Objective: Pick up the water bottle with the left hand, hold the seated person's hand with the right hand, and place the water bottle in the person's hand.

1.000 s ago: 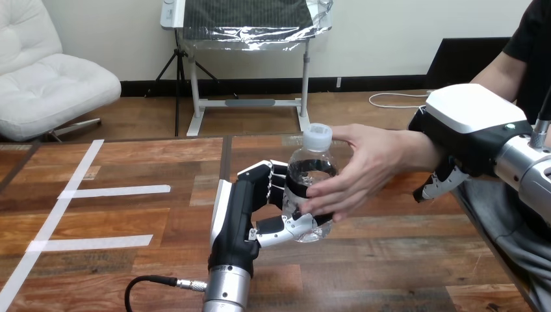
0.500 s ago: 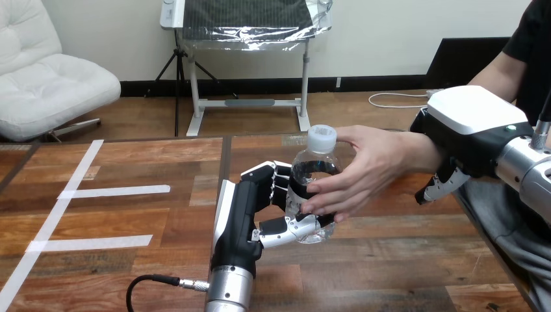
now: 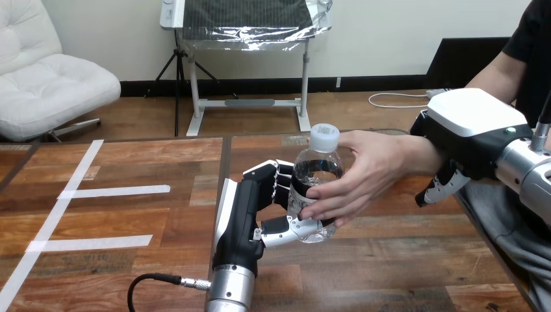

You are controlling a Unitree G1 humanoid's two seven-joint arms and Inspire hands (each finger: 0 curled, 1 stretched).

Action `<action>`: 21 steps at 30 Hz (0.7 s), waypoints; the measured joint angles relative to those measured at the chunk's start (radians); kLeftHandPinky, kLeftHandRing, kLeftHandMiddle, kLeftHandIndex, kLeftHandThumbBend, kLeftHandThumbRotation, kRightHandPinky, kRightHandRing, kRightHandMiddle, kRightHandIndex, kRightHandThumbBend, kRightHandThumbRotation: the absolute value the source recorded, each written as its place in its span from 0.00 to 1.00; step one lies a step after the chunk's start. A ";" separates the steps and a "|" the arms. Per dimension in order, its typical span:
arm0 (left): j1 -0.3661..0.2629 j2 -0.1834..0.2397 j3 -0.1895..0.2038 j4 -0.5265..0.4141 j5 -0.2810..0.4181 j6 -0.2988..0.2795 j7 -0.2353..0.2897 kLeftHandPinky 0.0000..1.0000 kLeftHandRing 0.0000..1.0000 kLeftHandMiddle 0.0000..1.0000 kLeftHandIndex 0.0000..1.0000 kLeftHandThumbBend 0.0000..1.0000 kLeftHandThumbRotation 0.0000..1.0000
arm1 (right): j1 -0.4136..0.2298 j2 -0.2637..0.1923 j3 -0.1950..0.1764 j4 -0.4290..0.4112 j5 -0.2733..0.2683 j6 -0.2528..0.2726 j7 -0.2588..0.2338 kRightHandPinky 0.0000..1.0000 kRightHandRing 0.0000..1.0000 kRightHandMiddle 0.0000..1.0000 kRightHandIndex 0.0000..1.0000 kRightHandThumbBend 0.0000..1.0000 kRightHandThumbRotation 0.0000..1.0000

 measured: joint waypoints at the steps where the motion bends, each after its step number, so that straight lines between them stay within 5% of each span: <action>1: 0.000 0.000 0.000 0.000 0.000 0.000 0.000 0.40 0.40 0.41 0.47 0.61 0.00 | 0.000 0.000 0.000 0.000 0.000 0.000 0.000 0.12 0.19 0.28 0.35 0.77 0.00; 21: -0.002 0.000 -0.006 0.000 0.006 0.001 0.004 0.40 0.40 0.41 0.46 0.62 0.00 | 0.000 0.009 0.000 -0.007 0.012 -0.021 0.000 0.11 0.18 0.27 0.35 0.76 0.00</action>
